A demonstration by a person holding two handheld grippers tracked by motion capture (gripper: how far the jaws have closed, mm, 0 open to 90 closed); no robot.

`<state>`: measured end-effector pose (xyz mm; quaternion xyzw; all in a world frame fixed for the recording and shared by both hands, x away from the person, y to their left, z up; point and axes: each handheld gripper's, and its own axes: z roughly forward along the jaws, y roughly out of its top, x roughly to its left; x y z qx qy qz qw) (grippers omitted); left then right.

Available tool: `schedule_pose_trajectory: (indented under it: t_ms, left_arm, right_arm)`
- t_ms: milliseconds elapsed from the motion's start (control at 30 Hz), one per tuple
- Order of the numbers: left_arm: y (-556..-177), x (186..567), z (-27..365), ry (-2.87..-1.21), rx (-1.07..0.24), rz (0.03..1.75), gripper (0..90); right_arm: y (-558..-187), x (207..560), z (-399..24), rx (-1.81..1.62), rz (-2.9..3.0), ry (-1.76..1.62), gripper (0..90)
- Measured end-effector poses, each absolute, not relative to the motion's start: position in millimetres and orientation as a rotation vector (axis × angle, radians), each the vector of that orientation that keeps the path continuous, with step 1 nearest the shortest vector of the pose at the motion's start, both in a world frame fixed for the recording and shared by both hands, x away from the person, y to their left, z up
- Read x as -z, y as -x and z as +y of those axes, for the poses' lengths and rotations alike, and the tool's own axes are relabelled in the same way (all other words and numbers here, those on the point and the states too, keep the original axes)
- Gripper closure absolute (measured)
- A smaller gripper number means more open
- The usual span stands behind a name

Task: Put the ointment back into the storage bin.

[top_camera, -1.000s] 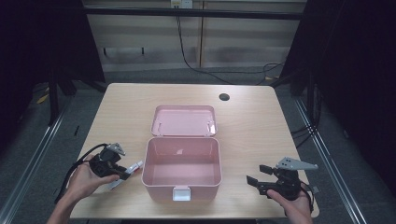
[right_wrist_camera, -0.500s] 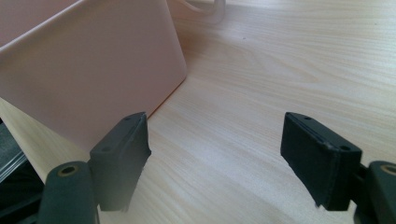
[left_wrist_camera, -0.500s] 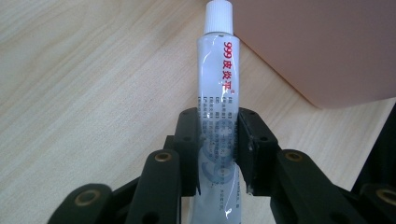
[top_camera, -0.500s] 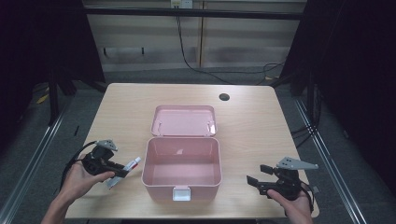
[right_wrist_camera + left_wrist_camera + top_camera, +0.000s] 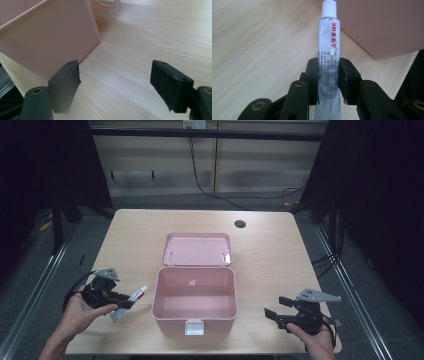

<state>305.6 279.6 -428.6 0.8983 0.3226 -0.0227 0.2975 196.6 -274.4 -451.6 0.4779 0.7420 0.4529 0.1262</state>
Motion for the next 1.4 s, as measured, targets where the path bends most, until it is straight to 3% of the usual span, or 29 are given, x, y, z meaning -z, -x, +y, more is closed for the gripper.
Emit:
schedule_pose_trajectory:
  t_ms: [667,1400]
  left_arm:
    - [-294,404,293,-2.274,0.117,0.848,71.2]
    - [-293,375,282,-2.291,0.129,0.790,71.0]
  right_arm:
    - [-196,452,-275,-1.313,2.154,-1.402,23.9]
    - [-196,452,-275,-1.314,2.154,-1.409,23.8]
